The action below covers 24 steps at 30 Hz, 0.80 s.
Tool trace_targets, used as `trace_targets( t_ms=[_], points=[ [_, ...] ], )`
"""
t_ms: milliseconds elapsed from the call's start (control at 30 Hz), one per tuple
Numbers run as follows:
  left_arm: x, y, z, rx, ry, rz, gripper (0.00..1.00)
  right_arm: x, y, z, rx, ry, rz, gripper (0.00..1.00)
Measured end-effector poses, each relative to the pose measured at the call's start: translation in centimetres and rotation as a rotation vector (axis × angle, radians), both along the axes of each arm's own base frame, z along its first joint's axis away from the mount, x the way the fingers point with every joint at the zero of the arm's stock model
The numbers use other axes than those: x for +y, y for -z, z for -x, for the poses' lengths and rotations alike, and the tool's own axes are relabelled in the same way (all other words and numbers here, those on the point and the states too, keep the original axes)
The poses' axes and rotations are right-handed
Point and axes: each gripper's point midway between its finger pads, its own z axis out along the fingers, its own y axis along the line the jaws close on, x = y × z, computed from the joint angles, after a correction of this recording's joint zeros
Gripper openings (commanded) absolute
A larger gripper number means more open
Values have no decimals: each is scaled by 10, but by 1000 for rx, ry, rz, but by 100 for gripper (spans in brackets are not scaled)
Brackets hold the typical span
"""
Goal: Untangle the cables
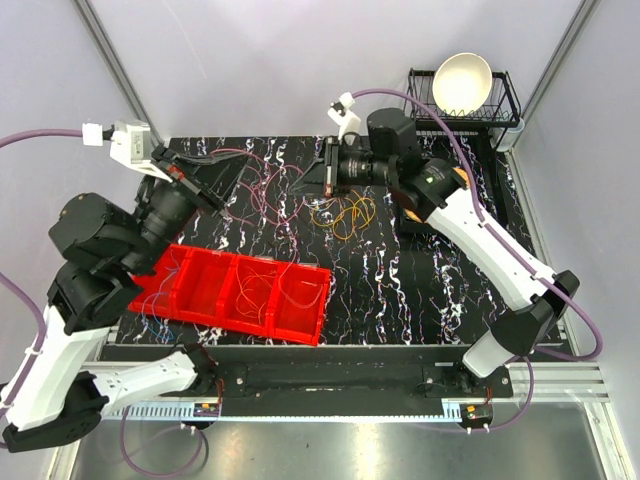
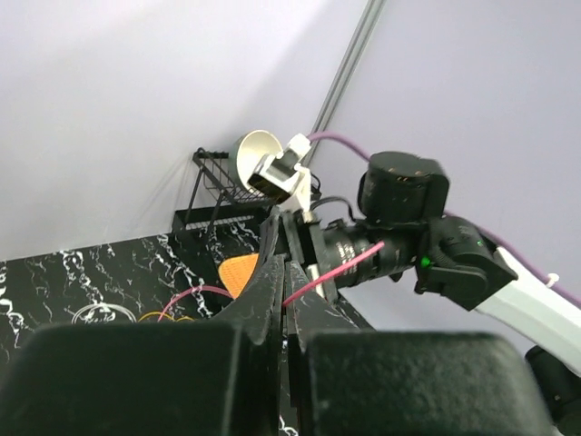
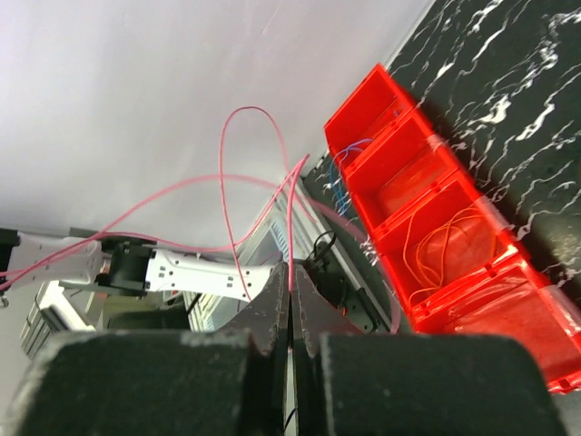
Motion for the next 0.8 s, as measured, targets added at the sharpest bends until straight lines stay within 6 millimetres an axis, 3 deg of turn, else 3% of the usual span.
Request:
trace_targets(
  t_ms=[367,633,800],
  points=[
    [-5,2,5,0,40,-5,0,7,20,7,34,-27,22,0],
    [-32,35,2,73,103,-47,0,5,31,9,54,-29,37,0],
    [-44,59,7,121,138,-69,0,-6,40,21,68,-28,52,0]
  ],
)
